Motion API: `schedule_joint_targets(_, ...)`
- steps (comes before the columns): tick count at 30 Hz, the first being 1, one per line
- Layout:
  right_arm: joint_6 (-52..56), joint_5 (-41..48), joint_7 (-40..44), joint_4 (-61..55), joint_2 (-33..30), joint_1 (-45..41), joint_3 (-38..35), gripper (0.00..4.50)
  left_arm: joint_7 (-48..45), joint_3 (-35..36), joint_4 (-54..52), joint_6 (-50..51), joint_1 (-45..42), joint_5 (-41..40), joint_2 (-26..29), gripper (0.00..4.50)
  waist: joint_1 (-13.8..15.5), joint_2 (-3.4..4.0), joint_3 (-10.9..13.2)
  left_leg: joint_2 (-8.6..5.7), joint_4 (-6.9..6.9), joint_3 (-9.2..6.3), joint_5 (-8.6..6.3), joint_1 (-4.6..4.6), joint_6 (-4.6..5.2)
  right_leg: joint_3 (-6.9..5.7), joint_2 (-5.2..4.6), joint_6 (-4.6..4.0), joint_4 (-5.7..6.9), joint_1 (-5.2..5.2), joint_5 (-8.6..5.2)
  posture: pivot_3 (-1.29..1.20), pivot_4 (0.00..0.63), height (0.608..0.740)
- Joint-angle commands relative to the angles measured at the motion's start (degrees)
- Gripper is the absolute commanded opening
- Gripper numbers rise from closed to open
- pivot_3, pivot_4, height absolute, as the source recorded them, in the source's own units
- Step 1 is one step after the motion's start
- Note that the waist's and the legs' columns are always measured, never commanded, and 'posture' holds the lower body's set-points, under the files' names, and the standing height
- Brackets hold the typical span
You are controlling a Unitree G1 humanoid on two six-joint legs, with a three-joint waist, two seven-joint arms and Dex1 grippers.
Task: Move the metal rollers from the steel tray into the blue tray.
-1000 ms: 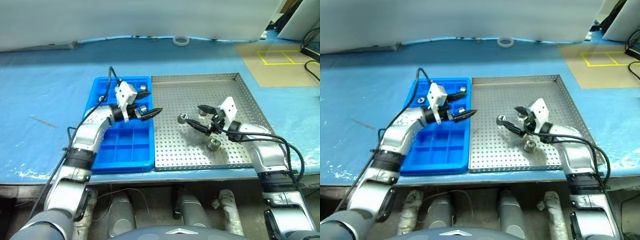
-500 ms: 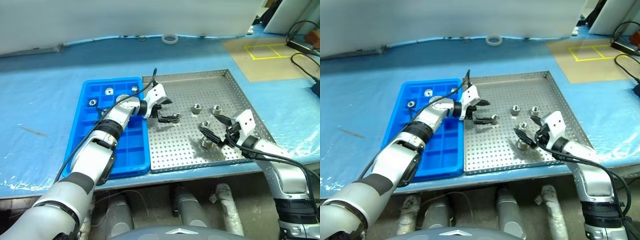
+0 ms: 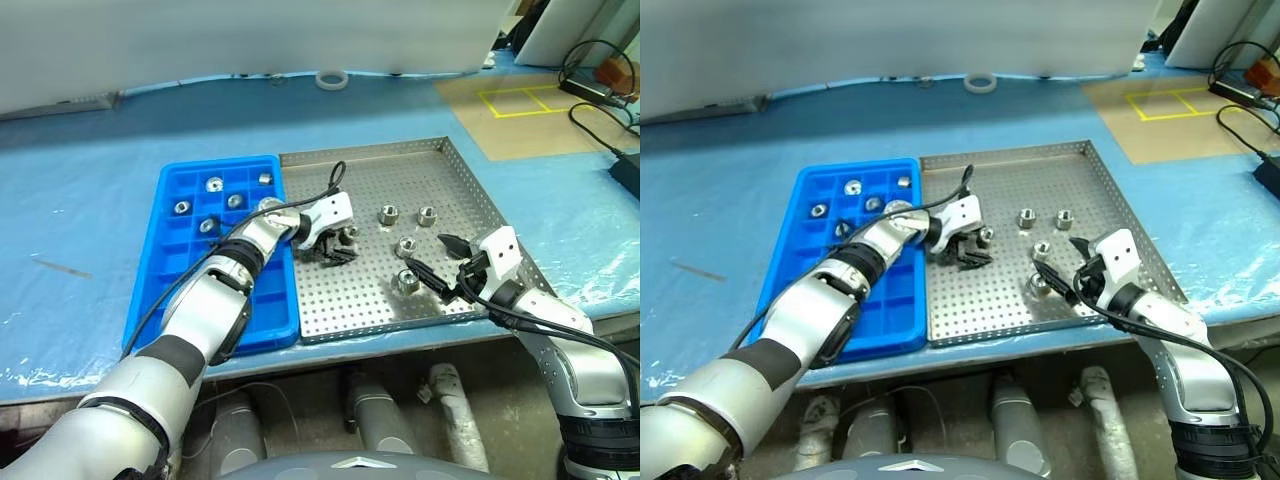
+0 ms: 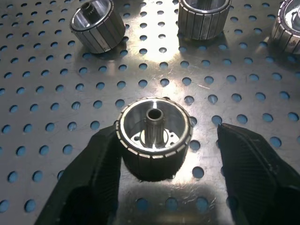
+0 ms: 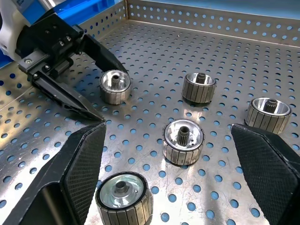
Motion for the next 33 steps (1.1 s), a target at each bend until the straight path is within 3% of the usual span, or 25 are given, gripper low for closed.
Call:
schedule_joint_targets(1, -0.2, 0.8, -0.3, -2.3, -0.5, -0.9, -0.7, 4.5, 0.6, 2.2, -0.4, 0.7, -1.7, -0.9, -0.4, 2.27, 0.0, 0.0, 0.0, -0.06, 0.0, 0.0, -0.01, -0.02, 0.02, 0.0, -0.06, 0.01, 0.0, -0.02, 0.0, -0.57, 0.15, 0.74)
schedule_joint_targets(3, -0.2, 0.8, -0.3, -2.3, -0.4, -1.0, -0.6, 4.5, 1.3, 3.0, -0.3, 1.3, -1.8, -1.0, -0.3, 1.7, -0.1, 0.0, 0.0, -0.25, 0.0, 0.0, -0.06, -0.09, 0.11, -0.05, -0.33, 0.09, 0.0, -0.06, 0.01, -0.56, 0.15, 0.74)
schedule_joint_targets(12, 1.4, 6.4, 0.8, -1.2, 1.7, -6.8, -1.6, 4.5, 2.4, 13.8, -8.7, 6.5, 0.0, -10.3, 1.7, 1.71, 0.1, 0.0, 0.0, -0.46, 0.07, 0.0, -0.2, -0.47, 0.36, -0.16, -0.62, 0.1, 0.06, -0.32, 0.03, -0.44, 0.15, 0.74)
schedule_joint_targets(17, 2.6, 7.1, 7.3, 5.9, 0.7, -18.9, 3.9, 4.5, 6.1, 16.6, -41.5, 18.1, 14.1, -16.5, 4.3, 1.71, 0.3, 0.05, 0.0, -0.37, 0.02, -0.02, -0.21, -0.43, 0.39, -0.26, -0.64, -0.31, 0.2, -0.29, 0.28, -0.31, 0.15, 0.74)
schedule_joint_targets(21, 1.6, 6.4, 11.5, 10.6, 1.0, -24.3, 7.1, 4.5, 12.7, 16.6, -59.3, 25.3, 23.1, -17.7, 5.1, 1.71, 2.0, 0.06, 0.0, -0.06, -0.07, -0.04, -0.18, -0.43, 0.36, -0.6, -0.62, -0.33, 0.23, -0.31, 0.28, -0.21, 0.15, 0.74)
schedule_joint_targets(24, -0.5, 4.8, 16.6, 18.3, 3.1, -30.8, 11.7, 4.5, 21.7, 20.9, -73.7, 29.5, 34.4, -21.2, 2.5, 1.71, 3.3, 0.09, 0.0, 0.02, -0.05, -0.03, -0.17, -0.47, 0.32, -0.74, -0.64, -0.34, 0.24, -0.3, 0.28, -0.1, 0.15, 0.74)
schedule_joint_targets(28, -3.6, 2.4, 22.0, 25.5, 5.5, -35.5, 16.2, 4.5, 27.0, 20.3, -85.2, 30.2, 45.2, -19.1, 3.9, 1.71, 4.9, 0.1, 0.0, 0.2, -0.05, -0.03, -0.14, -0.47, 0.23, -0.99, -0.64, -0.34, 0.27, -0.27, 0.27, 0.01, 0.15, 0.74)
schedule_joint_targets(33, -7.4, 0.1, 27.1, 32.7, 8.4, -39.9, 19.2, 4.5, 34.2, 22.5, -93.9, 32.4, 52.4, -18.5, 4.8, 1.71, 7.7, 0.12, 0.0, 0.56, -0.09, -0.07, 0.04, -0.55, -0.09, -1.44, -0.63, -0.35, 0.41, -0.31, 0.27, 0.15, 0.15, 0.74)
